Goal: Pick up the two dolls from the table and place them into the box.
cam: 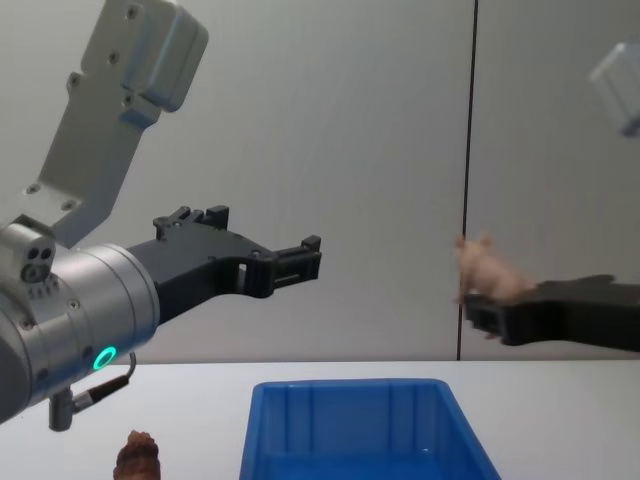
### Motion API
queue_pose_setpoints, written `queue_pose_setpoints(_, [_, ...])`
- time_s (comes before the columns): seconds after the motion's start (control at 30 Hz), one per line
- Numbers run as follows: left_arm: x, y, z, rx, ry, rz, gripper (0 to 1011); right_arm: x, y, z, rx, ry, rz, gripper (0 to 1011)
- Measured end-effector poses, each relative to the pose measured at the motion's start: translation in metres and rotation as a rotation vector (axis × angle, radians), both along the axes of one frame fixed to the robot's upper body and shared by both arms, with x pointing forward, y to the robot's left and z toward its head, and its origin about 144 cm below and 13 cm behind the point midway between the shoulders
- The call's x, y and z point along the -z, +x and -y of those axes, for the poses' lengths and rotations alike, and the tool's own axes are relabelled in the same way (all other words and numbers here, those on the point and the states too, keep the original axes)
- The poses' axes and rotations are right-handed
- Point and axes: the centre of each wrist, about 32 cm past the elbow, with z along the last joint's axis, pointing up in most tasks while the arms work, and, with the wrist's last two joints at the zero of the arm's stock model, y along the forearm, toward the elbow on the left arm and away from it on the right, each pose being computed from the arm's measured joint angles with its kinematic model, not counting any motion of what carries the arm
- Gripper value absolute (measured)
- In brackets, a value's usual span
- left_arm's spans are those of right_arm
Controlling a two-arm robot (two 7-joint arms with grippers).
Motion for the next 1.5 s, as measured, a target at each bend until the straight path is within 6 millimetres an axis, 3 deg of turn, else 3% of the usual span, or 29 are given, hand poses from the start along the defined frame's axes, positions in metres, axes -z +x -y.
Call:
queue_pose_setpoints(0.53, [0.0, 0.0, 0.0, 0.0, 0.0, 0.0, 1001, -0.013, 0.025, -0.025, -0.181, 0.073, -0.178, 397])
queue_pose_setpoints(0.8, [0.0, 0.0, 0.0, 0.0, 0.0, 0.0, 1001, -0.016, 0.034, -0.034, -0.226, 0.087, -0.241, 684])
queue_pose_setpoints(1.13, [0.0, 0.0, 0.0, 0.0, 0.0, 0.0, 1001, -0.018, 0.038, -0.039, -0.249, 0.096, -0.27, 967])
queue_pose_setpoints(1.5, [0.0, 0.0, 0.0, 0.0, 0.0, 0.0, 1001, -0.02, 0.032, -0.019, -0.22, 0.111, -0.202, 1001])
